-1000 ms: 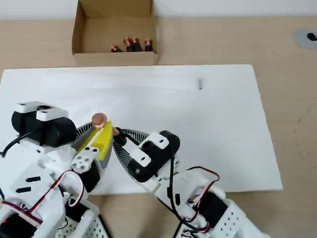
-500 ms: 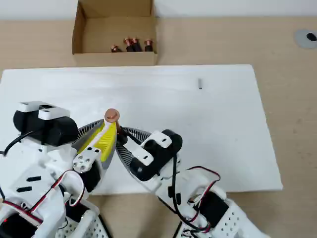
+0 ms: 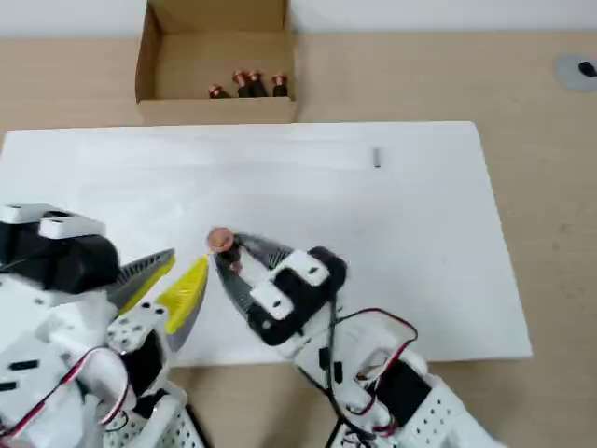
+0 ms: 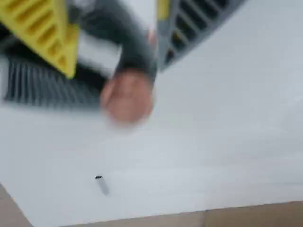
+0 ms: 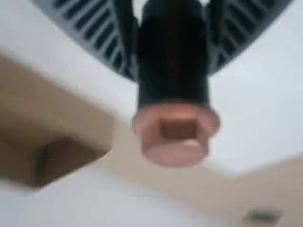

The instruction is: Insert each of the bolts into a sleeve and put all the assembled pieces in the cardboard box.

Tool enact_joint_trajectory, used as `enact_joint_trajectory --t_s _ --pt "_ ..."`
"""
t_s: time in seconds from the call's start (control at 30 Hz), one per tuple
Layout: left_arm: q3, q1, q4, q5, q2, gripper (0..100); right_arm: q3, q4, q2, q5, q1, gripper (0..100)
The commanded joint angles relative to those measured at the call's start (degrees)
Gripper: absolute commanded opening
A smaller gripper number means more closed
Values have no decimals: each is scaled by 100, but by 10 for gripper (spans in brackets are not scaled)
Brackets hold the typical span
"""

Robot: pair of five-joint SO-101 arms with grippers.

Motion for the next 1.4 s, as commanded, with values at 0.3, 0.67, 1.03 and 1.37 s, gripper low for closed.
enact_joint_trajectory --t_s 0.3,0.67,1.03,1.37 --pt "-879 -149 703 -677 532 8 -4171 -475 3266 -141 1499 9" --pt "-686 -1670 721 -1697 -215 9 -7758 -501 7310 -132 1868 9" --pt "835 -2119 721 -2813 -1824 9 -10782 -501 10853 -141 2009 9" --pt "1459 -2831 695 -2980 -2440 9 -13455 -457 13956 -141 2422 9"
